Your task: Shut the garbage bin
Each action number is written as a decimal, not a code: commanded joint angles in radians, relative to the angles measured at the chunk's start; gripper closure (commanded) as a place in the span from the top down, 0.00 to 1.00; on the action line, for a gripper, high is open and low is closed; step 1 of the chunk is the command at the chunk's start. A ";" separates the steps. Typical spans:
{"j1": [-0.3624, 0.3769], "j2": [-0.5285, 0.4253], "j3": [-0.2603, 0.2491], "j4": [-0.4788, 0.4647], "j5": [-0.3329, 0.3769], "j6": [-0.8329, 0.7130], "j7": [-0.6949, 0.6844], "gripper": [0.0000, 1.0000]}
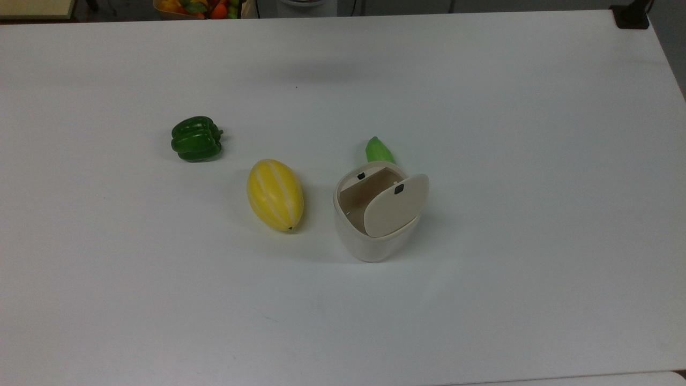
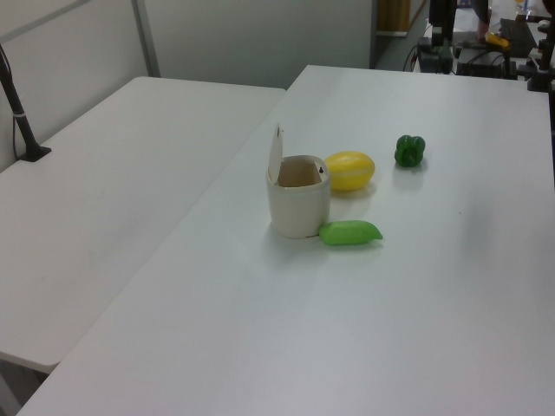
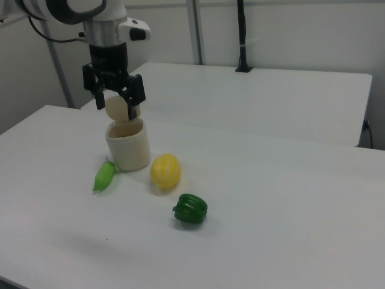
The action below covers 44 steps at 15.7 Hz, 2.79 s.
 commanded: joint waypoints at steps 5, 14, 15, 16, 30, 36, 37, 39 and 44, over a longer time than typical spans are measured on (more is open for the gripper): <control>0.009 -0.004 -0.003 -0.018 0.032 0.003 -0.003 0.86; 0.012 -0.002 -0.002 -0.021 0.033 0.003 -0.079 0.00; 0.012 0.001 0.000 -0.021 0.032 0.006 -0.093 0.00; 0.016 0.016 0.000 -0.018 0.029 0.011 -0.110 0.00; 0.125 0.111 0.003 -0.010 0.091 0.382 -0.446 0.00; 0.171 0.145 0.005 -0.012 0.117 0.524 -0.444 0.00; 0.176 0.154 0.003 -0.012 0.145 0.557 -0.441 0.00; 0.191 0.171 0.005 -0.010 0.186 0.619 -0.422 0.00; 0.254 0.226 0.003 -0.010 0.179 0.848 -0.356 0.00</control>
